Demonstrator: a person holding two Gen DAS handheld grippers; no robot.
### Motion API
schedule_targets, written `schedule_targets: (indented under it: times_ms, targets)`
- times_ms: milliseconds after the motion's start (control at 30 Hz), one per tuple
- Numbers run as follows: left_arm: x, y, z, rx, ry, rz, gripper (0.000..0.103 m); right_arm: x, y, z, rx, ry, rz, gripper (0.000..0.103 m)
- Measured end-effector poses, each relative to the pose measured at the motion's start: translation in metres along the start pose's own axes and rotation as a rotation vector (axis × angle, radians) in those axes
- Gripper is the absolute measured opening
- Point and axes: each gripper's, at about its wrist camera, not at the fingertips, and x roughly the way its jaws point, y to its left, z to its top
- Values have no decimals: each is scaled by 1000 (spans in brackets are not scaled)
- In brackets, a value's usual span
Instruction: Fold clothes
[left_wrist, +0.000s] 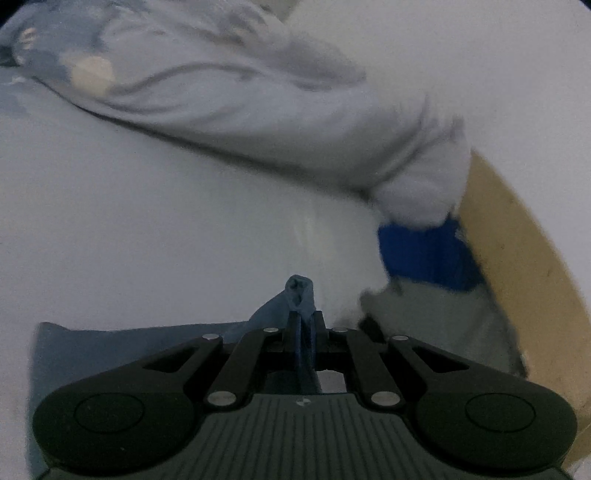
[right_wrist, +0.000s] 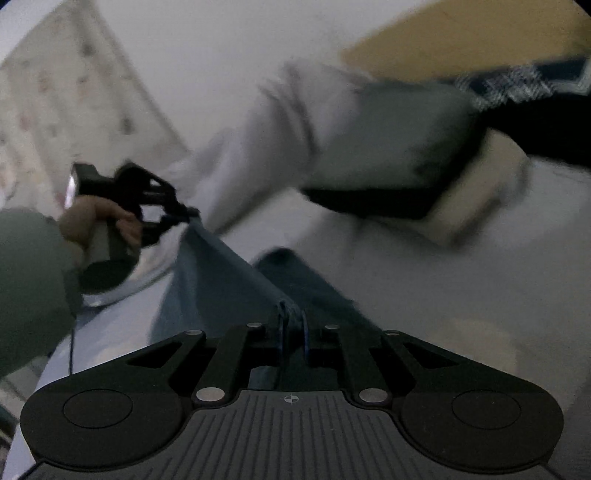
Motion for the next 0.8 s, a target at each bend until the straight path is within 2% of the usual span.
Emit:
schedule_targets:
  times_ms: [167, 233, 400, 533, 567, 600, 667, 767, 800]
  targets:
    - [40, -11, -23, 30, 46, 63, 8, 34, -45, -16, 75, 99, -72, 12]
    - [56, -15, -32, 42, 65, 89, 8, 38, -58, -21, 102, 114, -96, 13]
    - [95, -26, -55, 72, 112, 152, 8, 36, -74, -24, 108, 87, -130, 13]
    - [106, -28, -62, 101, 122, 172, 9, 35, -83, -30, 108, 96, -213, 16]
    - [109, -29, -62, 114, 127, 172, 20, 36, -83, -30, 108, 101, -235, 17]
    - [110, -31, -63, 131, 130, 163, 24, 37, -83, -30, 108, 102, -251, 21]
    - [110, -35, -65, 171, 134, 130, 41, 34, -83, -29, 105, 94, -291, 26]
    - [98, -41, -64, 202, 100, 69, 88, 33, -81, -27, 95, 54, -364, 27]
    - [90, -41, -61, 207, 84, 53, 95, 33, -80, -26, 95, 43, -373, 32]
